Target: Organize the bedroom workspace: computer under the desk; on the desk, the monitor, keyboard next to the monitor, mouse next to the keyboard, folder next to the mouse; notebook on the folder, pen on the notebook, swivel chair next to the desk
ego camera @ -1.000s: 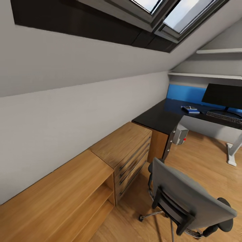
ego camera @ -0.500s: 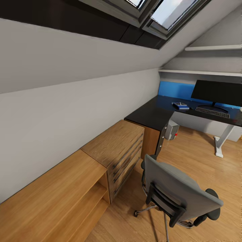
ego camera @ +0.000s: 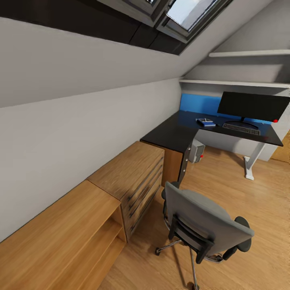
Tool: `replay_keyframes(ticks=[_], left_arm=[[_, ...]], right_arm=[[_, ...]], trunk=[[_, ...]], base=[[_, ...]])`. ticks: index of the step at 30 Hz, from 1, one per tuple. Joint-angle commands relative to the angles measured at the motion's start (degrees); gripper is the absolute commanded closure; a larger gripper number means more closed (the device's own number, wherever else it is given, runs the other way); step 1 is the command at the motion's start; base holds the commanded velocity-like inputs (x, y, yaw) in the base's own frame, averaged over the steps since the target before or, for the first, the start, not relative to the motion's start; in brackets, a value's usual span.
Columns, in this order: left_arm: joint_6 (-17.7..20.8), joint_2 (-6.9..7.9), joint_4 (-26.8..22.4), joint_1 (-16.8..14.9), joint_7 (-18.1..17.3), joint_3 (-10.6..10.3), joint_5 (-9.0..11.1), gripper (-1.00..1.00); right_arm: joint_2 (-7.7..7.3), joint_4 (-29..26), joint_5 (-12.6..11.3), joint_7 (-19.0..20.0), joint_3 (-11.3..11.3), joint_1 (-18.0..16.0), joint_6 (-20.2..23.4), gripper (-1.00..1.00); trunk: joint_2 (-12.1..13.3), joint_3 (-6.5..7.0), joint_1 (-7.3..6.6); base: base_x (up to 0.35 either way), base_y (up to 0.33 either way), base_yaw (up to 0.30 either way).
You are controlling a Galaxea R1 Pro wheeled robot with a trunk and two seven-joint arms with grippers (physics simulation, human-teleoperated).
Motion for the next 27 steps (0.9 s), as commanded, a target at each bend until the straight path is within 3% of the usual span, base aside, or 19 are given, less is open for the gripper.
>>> replay_keyframes(ticks=[1, 7, 16, 27], left_arm=[[-0.04, 0.0, -0.12, 0.03, 0.42, -0.5, 0.21, -1.0], [-0.04, 0.0, -0.12, 0.03, 0.41, -0.5, 0.21, -1.0], [-0.04, 0.0, -0.12, 0.03, 0.42, -0.5, 0.21, -1.0], [-0.04, 0.0, -0.12, 0.03, 0.4, -0.49, 0.21, -1.0]], right_arm=[[0.04, 0.11, 0.11, -0.56, 0.48, -0.05, -0.1, -1.0], [0.04, 0.11, 0.12, -0.56, 0.46, -0.06, -0.1, -1.0], [0.04, 0.11, 0.12, -0.56, 0.48, -0.05, -0.1, -1.0], [0.04, 0.12, 0.12, -0.56, 0.48, -0.08, -0.1, -1.0]], trunk=[[-0.08, -0.16, 0.02], [-0.08, -0.64, 0.02], [-0.08, -1.35, 0.02], [-0.08, -2.23, 0.02]], base=[[0.0, 0.24, -0.168], [0.0, 0.239, -0.168], [-0.008, 0.061, -0.168], [-0.072, 0.171, -0.168]])
